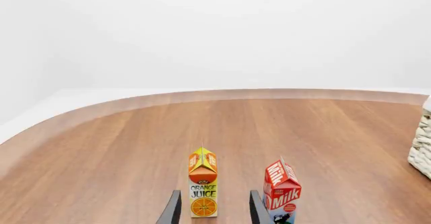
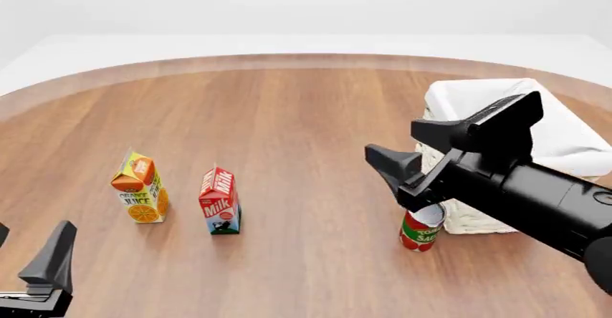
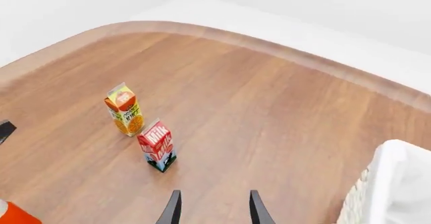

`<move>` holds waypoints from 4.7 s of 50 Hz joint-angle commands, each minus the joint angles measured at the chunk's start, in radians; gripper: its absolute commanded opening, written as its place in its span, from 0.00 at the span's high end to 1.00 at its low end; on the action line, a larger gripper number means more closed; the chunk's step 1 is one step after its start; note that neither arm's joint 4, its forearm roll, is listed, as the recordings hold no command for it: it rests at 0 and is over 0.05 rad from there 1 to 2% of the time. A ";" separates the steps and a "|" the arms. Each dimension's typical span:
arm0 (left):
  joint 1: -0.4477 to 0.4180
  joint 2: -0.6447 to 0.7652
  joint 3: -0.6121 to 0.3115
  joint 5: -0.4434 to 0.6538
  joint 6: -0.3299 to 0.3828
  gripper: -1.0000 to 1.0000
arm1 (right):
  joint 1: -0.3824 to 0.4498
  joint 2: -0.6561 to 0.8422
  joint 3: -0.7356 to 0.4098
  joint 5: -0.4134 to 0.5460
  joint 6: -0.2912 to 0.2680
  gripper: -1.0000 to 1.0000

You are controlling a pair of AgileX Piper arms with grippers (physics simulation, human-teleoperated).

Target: Pick the milk and place it in the basket.

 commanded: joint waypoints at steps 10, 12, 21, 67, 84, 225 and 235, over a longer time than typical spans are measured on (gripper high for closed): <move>0.000 0.000 0.000 0.000 0.000 0.00 | 0.049 0.148 -0.159 0.064 0.089 0.00; 0.000 0.000 0.000 0.000 0.000 0.00 | 0.057 0.161 -0.172 0.068 0.101 0.00; 0.000 0.000 0.000 0.000 0.000 0.00 | 0.077 0.223 -0.230 0.079 0.193 0.00; 0.000 0.000 0.000 0.000 0.000 0.00 | 0.163 0.546 -0.507 0.097 0.502 0.00; 0.000 0.000 0.000 0.000 0.000 0.00 | 0.156 0.617 -0.554 0.066 0.553 0.00; 0.000 0.000 0.000 0.000 0.000 0.00 | 0.210 1.075 -0.763 0.001 0.803 0.00; 0.000 0.000 0.000 0.000 0.000 0.00 | 0.215 1.090 -0.767 -0.004 0.808 0.00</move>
